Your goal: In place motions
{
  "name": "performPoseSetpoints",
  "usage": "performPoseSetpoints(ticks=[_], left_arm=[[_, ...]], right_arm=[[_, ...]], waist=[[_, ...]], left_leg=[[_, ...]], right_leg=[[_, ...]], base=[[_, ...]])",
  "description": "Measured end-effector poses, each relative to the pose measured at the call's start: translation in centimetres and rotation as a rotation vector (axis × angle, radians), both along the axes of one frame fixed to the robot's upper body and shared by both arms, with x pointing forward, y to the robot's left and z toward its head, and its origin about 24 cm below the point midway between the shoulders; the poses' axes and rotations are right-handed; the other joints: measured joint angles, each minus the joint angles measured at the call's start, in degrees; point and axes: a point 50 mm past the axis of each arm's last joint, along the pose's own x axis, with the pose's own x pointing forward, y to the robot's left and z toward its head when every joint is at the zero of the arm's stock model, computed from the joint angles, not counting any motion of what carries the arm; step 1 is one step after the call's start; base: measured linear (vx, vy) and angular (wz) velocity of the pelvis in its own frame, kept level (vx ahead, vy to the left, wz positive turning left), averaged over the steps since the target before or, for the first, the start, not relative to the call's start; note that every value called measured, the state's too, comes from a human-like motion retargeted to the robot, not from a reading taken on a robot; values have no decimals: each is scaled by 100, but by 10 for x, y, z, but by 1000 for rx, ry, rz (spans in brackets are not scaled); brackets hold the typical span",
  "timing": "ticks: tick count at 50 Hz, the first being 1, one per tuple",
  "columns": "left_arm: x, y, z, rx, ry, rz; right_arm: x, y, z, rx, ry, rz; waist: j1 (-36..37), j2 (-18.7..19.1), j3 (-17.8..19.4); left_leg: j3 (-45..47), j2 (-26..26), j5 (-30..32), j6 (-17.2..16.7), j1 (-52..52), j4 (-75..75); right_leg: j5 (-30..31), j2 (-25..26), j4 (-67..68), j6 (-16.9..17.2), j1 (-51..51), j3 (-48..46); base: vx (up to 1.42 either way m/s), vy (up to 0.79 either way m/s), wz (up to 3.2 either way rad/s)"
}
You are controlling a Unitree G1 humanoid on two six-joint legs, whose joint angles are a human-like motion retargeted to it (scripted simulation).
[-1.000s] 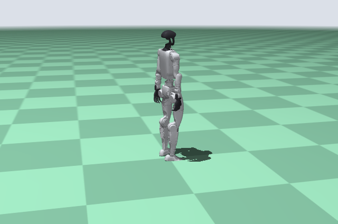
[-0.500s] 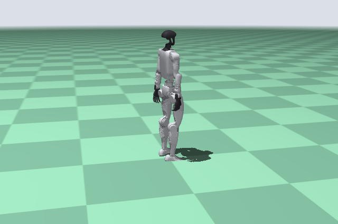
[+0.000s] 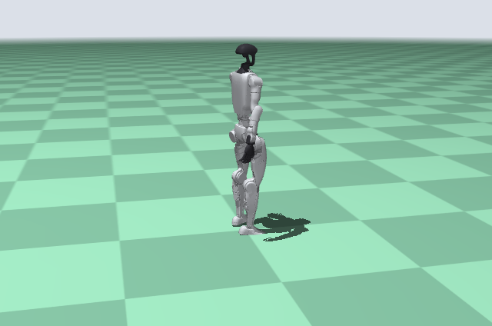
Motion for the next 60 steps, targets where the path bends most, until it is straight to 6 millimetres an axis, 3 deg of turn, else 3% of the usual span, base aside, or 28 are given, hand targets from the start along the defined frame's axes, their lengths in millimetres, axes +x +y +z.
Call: performPoseSetpoints(ticks=[4, 8, 12, 16, 20, 23, 26, 30, 35, 42, 46, 50, 52, 55, 60], left_arm=[[-24, -1, -6, -10, 80, -20], [-72, -1, -14, -20, 233, -8], [-135, -1, -16, -19, 403, 68], [-213, -1, -4, -27, 599, 225], [-275, -8, 15, -33, 768, 383], [-305, -16, 28, -34, 865, 453], [-316, -21, 34, -36, 907, 481], [-303, -20, 27, -40, 874, 463], [-245, -7, 5, -24, 735, 368], [-117, 6, -14, -32, 436, 192], [-41, 1, -10, -61, 197, 127], [15, -2, 4, -59, -19, 59], [33, -1, 11, -44, -100, 20], [42, 1, 16, -6, -150, -24], [13, 3, 5, 14, -49, -59]], right_arm=[[5, 1, -1, -13, -2, 11], [30, 6, -7, 8, -31, 89], [77, 16, -13, 68, -132, 181], [148, 41, -15, 180, -341, 279], [209, 72, -5, 311, -549, 345], [239, 92, 6, 392, -666, 378], [256, 106, 14, 447, -742, 409], [258, 112, 16, 469, -774, 434], [220, 91, 0, 404, -647, 430], [110, 36, -18, 194, -287, 264], [44, 10, -11, 69, -111, 90], [-7, -8, 4, -56, -1, -64], [-25, -15, 10, -109, 32, -120], [-42, -18, 16, -165, 68, -180], [-40, -12, 14, -162, 72, -192]], waist=[[125, 63, 11], [238, 124, -5], [308, 169, -39], [335, 188, -21], [350, 190, 12], [333, 201, 0], [275, 204, -14], [206, 181, -10], [212, 124, 8], [111, 34, -6], [81, -3, -19], [61, -27, -6], [52, -23, 19], [62, -2, 47], [169, 53, 55]], left_leg=[[-93, -33, 12, 4, -22, -1], [-162, -48, 16, 5, -24, -17], [-161, -61, 11, 11, 15, -66], [-104, -84, -22, 18, 114, -94], [-3, -101, -69, 24, 231, -125], [67, -97, -96, 23, 277, -148], [116, -81, -116, 17, 284, -156], [155, -66, -130, 13, 281, -158], [180, -49, -131, 8, 274, -151], [114, -51, -85, 17, 207, -150], [128, -44, -69, 26, 159, -141], [177, -43, -75, 31, 158, -133], [199, -45, -79, 35, 166, -128], [211, -52, -86, 42, 182, -126], [213, -54, -97, 44, 199, -126]], right_leg=[[-26, -23, -1, 8, 24, -55], [-43, -33, 2, 11, 31, -99], [-41, -31, -4, 3, 25, -104], [-35, -31, 6, -20, 42, -54], [-27, -25, 22, -42, 52, 48], [-27, -13, 40, -51, 30, 123], [-26, -3, 55, -54, -4, 177], [-15, 4, 64, -56, -32, 218], [17, 10, 46, -59, -34, 241], [21, -1, 19, -42, -16, 171], [32, -5, -4, -30, -25, 173], [36, -16, -8, -25, -25, 184], [34, -22, -5, -25, -20, 193], [28, -27, -2, -25, -8, 190], [18, -23, 0, -29, 2, 202]], base=[[2, 7, 21], [3, 6, 15], [4, 6, 1], [0, 0, 0], [3, 3, -23], [3, 3, -21], [1, 1, -6], [0, 0, 0], [0, 0, 0], [0, 0, 0], [0, 0, 0], [0, 0, 0], [0, 0, 0], [0, 0, 0], [0, 0, 0]])
